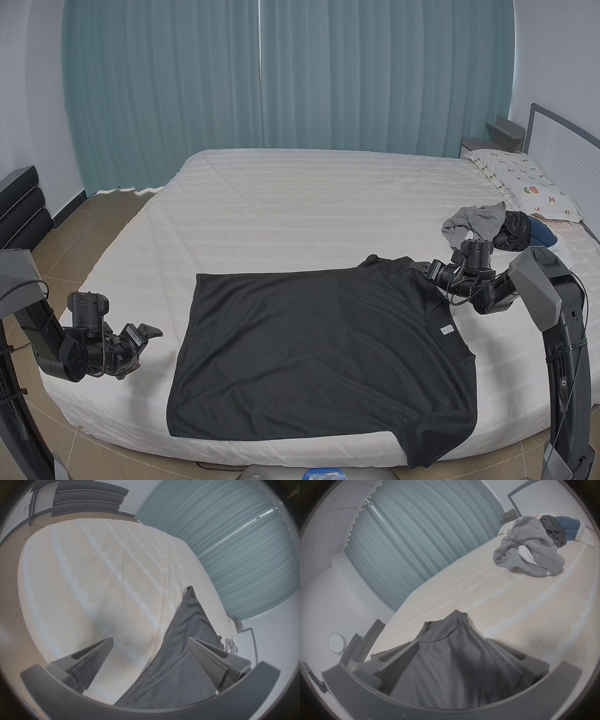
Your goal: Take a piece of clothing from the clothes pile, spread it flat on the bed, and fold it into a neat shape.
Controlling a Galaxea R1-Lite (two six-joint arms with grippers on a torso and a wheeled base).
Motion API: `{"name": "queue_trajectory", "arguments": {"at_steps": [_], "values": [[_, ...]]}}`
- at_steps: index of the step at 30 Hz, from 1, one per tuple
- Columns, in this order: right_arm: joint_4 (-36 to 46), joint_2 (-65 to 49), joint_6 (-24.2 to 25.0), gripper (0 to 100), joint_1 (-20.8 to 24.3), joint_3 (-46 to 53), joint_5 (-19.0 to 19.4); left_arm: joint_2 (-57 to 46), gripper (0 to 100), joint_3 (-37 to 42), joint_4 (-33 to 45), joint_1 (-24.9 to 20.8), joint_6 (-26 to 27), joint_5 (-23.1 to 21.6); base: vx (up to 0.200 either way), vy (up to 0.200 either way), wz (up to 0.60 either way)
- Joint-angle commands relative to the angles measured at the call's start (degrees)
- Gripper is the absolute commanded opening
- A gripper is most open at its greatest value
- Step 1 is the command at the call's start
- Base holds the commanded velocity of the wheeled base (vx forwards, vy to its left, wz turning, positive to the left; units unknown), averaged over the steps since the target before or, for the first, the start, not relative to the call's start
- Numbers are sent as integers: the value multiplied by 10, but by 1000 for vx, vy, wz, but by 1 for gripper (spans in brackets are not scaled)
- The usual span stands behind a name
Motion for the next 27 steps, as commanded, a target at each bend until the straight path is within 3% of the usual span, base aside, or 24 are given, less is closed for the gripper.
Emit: {"name": "queue_trajectory", "arguments": {"at_steps": [1,13,14,21,27], "values": [[19,40,0,100,3,-52,-9,2,100,-1,0,-2,0,0,0,0,0],[36,78,-3,100,1,-107,-6,3,100,-1,0,-4,0,-1,0,0,0],[36,78,-3,0,1,-107,-6,3,100,-1,0,-4,0,-1,0,0,0],[37,60,-5,0,-3,-87,-9,8,100,-1,0,-4,0,-1,0,0,0],[3,0,-50,0,-9,25,-1,10,100,-1,0,-4,0,-1,0,0,0]]}}
